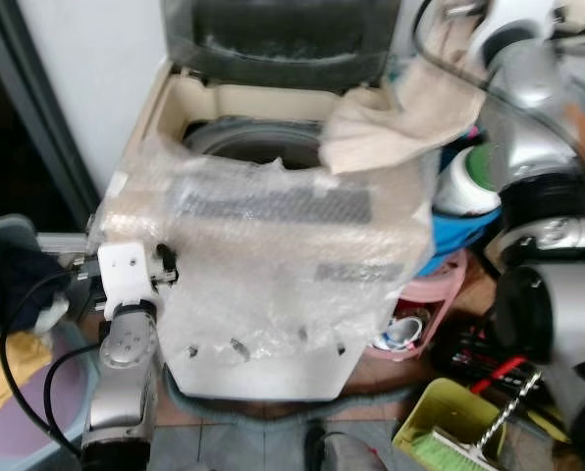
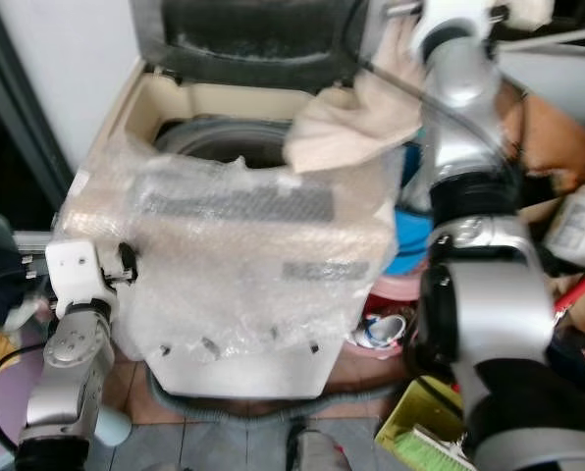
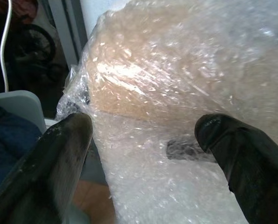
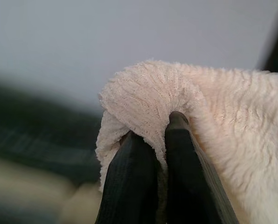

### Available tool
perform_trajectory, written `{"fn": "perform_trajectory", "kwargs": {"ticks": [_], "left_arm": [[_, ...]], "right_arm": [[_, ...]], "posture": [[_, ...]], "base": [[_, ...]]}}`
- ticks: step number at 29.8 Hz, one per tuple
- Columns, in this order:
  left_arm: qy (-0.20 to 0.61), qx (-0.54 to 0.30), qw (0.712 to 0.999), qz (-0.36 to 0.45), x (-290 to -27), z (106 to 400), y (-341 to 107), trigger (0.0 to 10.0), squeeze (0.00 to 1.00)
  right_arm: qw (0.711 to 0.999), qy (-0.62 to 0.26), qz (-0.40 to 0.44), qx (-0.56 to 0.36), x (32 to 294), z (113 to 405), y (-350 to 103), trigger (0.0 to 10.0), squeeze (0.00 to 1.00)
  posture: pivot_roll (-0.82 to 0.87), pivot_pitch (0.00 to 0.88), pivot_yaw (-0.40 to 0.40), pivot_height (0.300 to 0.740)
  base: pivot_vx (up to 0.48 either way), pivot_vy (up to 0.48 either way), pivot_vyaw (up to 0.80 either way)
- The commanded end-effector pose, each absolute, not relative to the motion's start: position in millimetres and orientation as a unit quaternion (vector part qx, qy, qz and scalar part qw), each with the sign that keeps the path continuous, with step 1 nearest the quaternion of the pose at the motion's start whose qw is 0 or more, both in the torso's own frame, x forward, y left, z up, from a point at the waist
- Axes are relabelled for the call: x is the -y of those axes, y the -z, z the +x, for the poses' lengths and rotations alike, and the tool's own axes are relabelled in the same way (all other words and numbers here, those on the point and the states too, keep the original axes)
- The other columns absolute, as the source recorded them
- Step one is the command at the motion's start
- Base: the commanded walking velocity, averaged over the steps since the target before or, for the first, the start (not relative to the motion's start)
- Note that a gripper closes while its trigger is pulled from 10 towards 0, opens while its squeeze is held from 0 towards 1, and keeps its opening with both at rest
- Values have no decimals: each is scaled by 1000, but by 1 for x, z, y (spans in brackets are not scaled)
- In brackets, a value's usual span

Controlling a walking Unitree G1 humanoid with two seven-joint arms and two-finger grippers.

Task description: Clothes washing

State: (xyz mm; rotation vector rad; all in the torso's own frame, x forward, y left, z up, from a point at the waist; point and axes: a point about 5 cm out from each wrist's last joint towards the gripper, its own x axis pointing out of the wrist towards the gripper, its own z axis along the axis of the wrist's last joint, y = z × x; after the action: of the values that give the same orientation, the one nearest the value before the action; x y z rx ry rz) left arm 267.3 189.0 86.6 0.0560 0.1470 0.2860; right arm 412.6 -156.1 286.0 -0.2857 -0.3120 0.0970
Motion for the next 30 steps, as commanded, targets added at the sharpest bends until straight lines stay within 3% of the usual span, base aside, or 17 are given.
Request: {"fn": "perform_trajectory", "kwargs": {"ticks": [1, 13, 16, 18, 19, 22, 24, 27, 30], "left_arm": [[-95, -54, 994, 22, -167, 272, -96, 10000, 0], [-87, -59, 994, 28, -165, 277, -95, 10000, 0], [-88, -56, 994, 30, -165, 277, -95, 10000, 0], [-96, -53, 993, 31, -166, 277, -96, 10000, 0], [-96, -53, 993, 31, -166, 277, -96, 10000, 0], [-96, -52, 993, 33, -166, 277, -96, 10000, 0], [-98, -50, 993, 32, -166, 277, -97, 10000, 0], [-108, -52, 992, 34, -167, 276, -97, 10000, 0], [-112, -56, 992, 33, -169, 275, -96, 10000, 0]], "right_arm": [[976, -95, -139, 136, 146, 411, -265, 10000, 0], [952, -253, -85, 151, 131, 385, -239, 10000, 0], [944, -283, -23, 169, 127, 381, -248, 10000, 0], [940, -283, 55, 181, 115, 385, -264, 10000, 1000], [940, -283, 55, 181, 115, 385, -264, 10000, 1000], [908, -329, 180, 186, 84, 380, -282, 10000, 1000], [898, -352, 193, 179, 71, 375, -281, 10000, 1000], [917, -341, 119, 167, 60, 371, -268, 10000, 1000], [945, -290, 36, 145, 70, 372, -247, 10000, 1000]], "posture": [[-2, 0, -35, 740], [-30, 0, -13, 740], [-24, 0, -15, 740], [-21, 0, -19, 740], [-21, 0, -19, 740], [-8, 0, -26, 740], [1, 0, -32, 740], [5, 0, -36, 740], [0, 0, -33, 740]], "base": [[0, 0, 0], [0, 0, 0], [0, 0, 0], [0, 0, 0], [0, 0, 0], [0, 0, 0], [0, 0, 0], [0, 0, 0], [0, 0, 0]]}}
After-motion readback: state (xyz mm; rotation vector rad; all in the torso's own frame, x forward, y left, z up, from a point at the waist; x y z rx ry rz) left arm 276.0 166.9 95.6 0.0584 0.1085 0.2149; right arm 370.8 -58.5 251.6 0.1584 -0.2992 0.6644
